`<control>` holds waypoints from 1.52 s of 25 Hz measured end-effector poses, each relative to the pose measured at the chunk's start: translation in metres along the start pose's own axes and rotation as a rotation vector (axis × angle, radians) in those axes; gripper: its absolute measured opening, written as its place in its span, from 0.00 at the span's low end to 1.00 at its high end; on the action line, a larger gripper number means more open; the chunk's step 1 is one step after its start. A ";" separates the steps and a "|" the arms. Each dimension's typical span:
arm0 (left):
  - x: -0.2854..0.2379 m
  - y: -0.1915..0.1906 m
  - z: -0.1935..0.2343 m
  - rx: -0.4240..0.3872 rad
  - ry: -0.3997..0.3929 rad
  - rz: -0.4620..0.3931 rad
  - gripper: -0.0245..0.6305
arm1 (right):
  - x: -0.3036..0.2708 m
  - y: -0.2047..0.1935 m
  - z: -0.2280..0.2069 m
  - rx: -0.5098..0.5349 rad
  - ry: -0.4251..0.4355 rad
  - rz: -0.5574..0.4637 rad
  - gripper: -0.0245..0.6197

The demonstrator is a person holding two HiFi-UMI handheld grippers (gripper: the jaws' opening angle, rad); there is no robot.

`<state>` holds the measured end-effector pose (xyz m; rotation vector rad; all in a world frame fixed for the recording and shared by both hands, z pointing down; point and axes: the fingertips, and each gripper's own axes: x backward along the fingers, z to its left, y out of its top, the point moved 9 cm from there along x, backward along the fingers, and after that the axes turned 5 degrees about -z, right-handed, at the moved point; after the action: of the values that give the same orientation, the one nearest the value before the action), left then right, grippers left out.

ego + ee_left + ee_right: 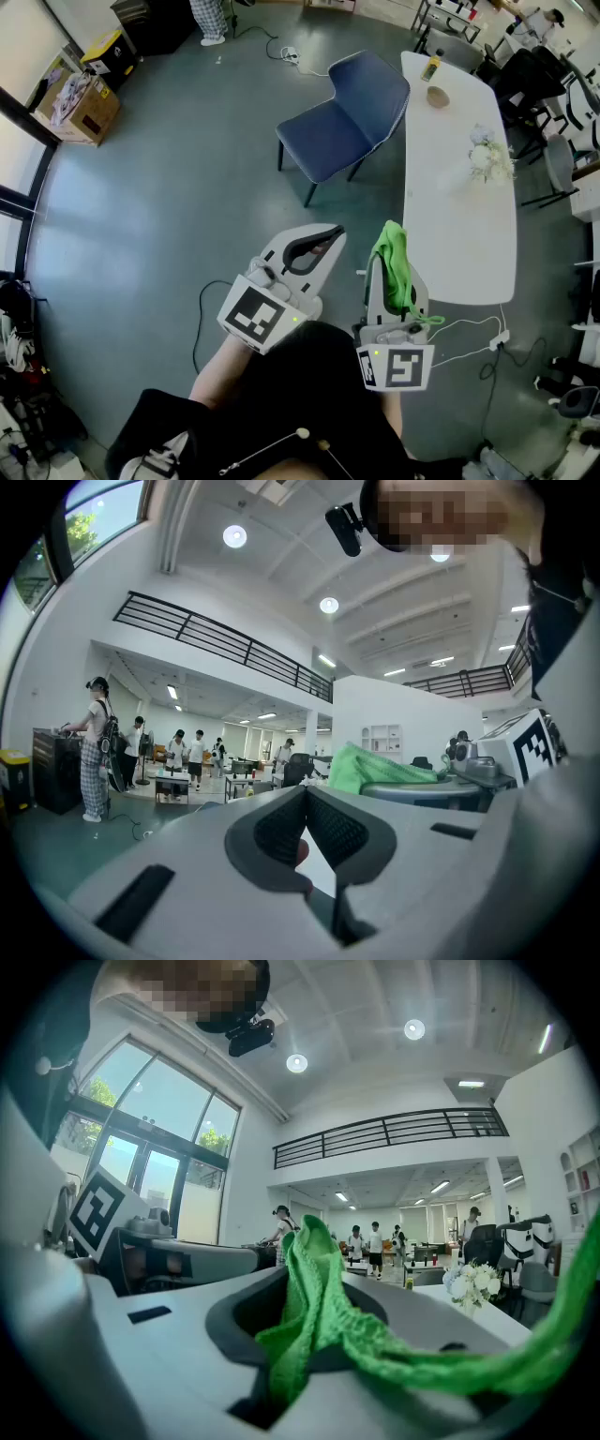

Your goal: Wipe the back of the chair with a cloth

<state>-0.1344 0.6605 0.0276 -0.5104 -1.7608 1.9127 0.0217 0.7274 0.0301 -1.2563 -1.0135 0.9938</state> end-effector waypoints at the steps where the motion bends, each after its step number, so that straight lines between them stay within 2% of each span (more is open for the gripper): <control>1: -0.001 0.001 -0.001 -0.002 -0.003 0.000 0.04 | 0.000 0.001 0.000 0.000 0.000 -0.001 0.10; 14: -0.009 0.001 -0.012 -0.013 -0.017 -0.001 0.04 | 0.007 0.002 -0.010 -0.018 0.006 -0.014 0.10; 22: -0.004 0.000 0.004 0.009 0.079 -0.002 0.04 | 0.016 -0.005 -0.032 -0.027 -0.017 -0.011 0.10; 31: -0.020 -0.015 -0.007 0.025 0.106 0.026 0.04 | 0.029 -0.022 -0.066 -0.083 -0.030 -0.004 0.10; 38: -0.044 -0.009 -0.005 -0.031 0.081 0.024 0.04 | 0.015 -0.020 -0.076 -0.059 -0.012 -0.013 0.10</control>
<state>-0.0954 0.6395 0.0338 -0.6141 -1.7421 1.8571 0.0993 0.7212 0.0477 -1.2924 -1.0662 0.9689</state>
